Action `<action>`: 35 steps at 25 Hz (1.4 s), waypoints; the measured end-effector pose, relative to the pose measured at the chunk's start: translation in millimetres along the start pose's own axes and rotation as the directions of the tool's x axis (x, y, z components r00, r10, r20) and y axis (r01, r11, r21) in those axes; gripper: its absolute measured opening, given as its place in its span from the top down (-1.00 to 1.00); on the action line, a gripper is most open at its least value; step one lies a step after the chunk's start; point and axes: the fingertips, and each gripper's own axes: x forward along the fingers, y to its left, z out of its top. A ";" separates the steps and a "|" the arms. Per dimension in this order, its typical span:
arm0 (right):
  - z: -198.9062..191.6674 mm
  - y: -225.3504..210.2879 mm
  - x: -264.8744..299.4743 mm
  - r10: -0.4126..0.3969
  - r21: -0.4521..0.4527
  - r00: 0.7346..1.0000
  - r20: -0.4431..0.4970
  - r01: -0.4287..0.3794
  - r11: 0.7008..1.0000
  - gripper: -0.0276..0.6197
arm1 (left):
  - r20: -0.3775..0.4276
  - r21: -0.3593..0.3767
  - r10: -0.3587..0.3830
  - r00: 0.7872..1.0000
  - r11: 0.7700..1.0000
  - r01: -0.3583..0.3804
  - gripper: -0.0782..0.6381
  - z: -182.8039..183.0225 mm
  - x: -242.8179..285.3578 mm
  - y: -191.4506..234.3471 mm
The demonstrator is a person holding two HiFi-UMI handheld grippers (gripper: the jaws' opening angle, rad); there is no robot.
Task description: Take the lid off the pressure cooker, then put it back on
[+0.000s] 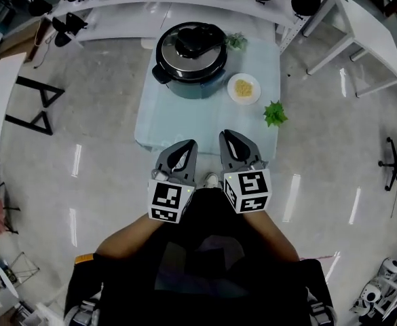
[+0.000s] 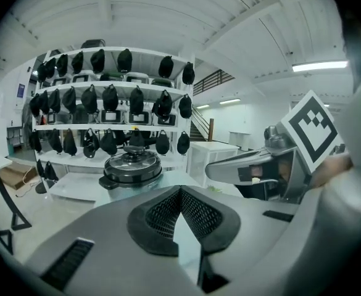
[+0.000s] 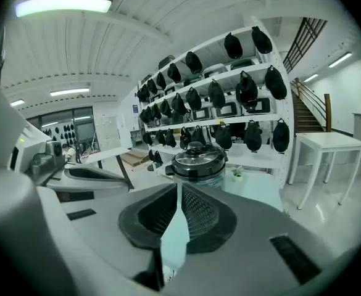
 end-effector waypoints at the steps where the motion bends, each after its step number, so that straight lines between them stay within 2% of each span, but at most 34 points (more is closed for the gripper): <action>1: -3.9 3.5 -5.5 0.014 -0.002 1.000 -0.002 -0.014 1.000 0.80 | -0.003 0.000 0.015 1.000 1.000 -0.015 0.76 -2.8 -5.9 -2.4; 5: -15.7 16.7 -19.1 0.062 -0.014 0.998 -0.020 -0.062 0.998 0.79 | -0.004 -0.009 0.081 0.997 0.997 -0.081 0.76 -6.5 -27.5 -2.1; 9: -19.1 29.9 -26.3 0.086 -0.033 0.996 -0.027 -0.087 0.996 0.79 | 0.007 0.005 0.102 0.995 0.995 -0.102 0.76 -3.8 -37.2 -2.5; 14: -9.6 40.9 -26.5 0.081 -0.061 0.997 -0.014 -0.081 0.995 0.79 | 0.028 0.028 0.087 0.996 0.996 -0.087 0.76 3.6 -39.2 2.5; 19: -0.9 52.9 -23.8 0.055 -0.043 0.998 0.007 -0.055 0.998 0.80 | 0.042 0.034 0.074 0.996 0.997 -0.076 0.76 6.0 -49.3 18.4; 22: -0.7 64.3 -19.5 0.049 -0.047 0.999 -0.002 -0.049 0.998 0.86 | 0.047 0.033 0.067 0.997 0.997 -0.068 0.76 6.5 -55.3 28.7; 35: 1.6 86.0 -8.5 -0.013 -0.030 1.000 -0.010 0.013 0.999 0.86 | 0.053 0.045 0.015 0.998 0.999 -0.017 0.76 2.9 -66.3 52.2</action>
